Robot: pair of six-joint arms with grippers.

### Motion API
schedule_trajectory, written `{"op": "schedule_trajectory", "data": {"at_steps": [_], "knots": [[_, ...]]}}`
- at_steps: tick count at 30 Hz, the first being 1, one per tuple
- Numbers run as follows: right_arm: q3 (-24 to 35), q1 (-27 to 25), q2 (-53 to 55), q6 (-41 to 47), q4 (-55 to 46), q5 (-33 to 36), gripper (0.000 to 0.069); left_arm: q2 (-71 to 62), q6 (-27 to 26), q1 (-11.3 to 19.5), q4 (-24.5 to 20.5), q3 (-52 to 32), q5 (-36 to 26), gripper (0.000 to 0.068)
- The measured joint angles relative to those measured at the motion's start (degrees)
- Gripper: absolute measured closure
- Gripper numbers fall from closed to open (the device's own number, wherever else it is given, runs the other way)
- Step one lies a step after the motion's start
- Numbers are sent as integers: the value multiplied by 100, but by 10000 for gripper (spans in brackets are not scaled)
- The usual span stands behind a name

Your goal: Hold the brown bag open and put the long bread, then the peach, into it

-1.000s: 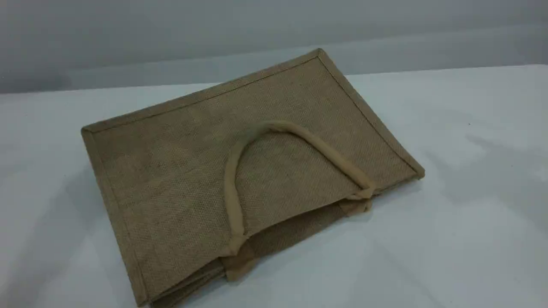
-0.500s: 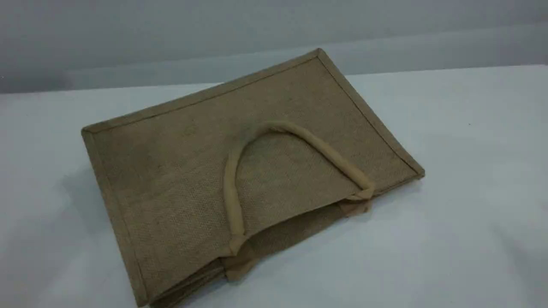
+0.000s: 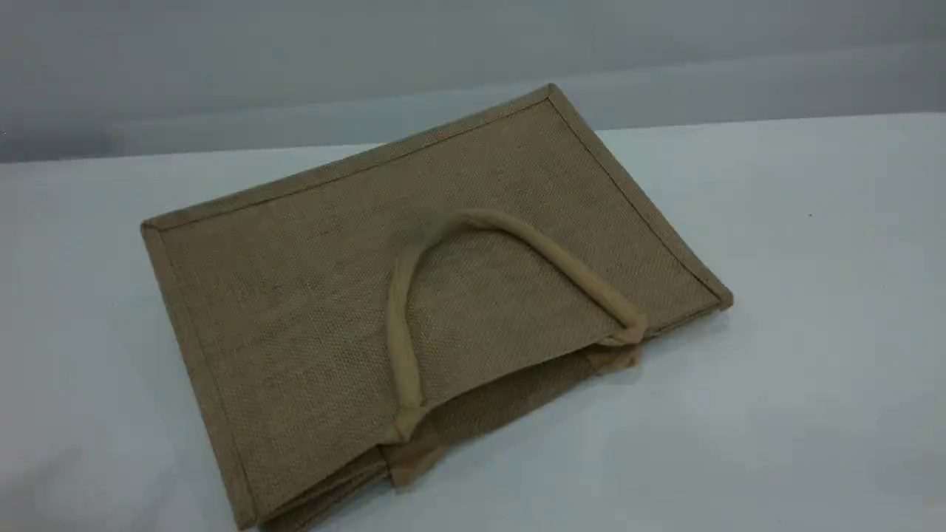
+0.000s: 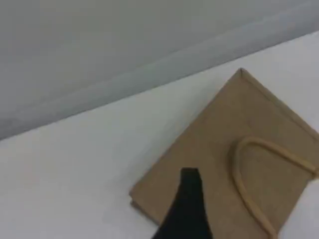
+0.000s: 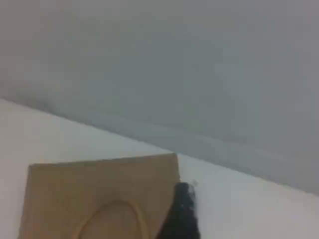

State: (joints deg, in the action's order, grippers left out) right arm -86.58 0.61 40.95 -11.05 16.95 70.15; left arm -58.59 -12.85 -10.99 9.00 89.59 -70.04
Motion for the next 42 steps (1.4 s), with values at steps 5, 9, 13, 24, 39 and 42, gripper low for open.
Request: {"op": "schedule_trajectory", "data": {"at_steps": [5,9,13,24,39,42], "knots": [[611,0,-714,-1,-18,0,122,1198,0,0,36,-1021,0,97],[1294,0,-1325,-7,-29,-16,122,2175,5,0,40,-1829,0,97],[2028,0,-1942,-7,-47,-16,122,3115,-6,0,40,-2552,0,97],[3782,0,-3275,-341,-93,-136,122,4879,-13,0,-3,-4156,0,97],[5425,0,-3465,-568,-275,-601,122,4932,-13,0,-51,-5751,495,97],[5503,0,-3499,-568,-365,-596,122,4936,-13,0,-80,-5950,567,97]]}}
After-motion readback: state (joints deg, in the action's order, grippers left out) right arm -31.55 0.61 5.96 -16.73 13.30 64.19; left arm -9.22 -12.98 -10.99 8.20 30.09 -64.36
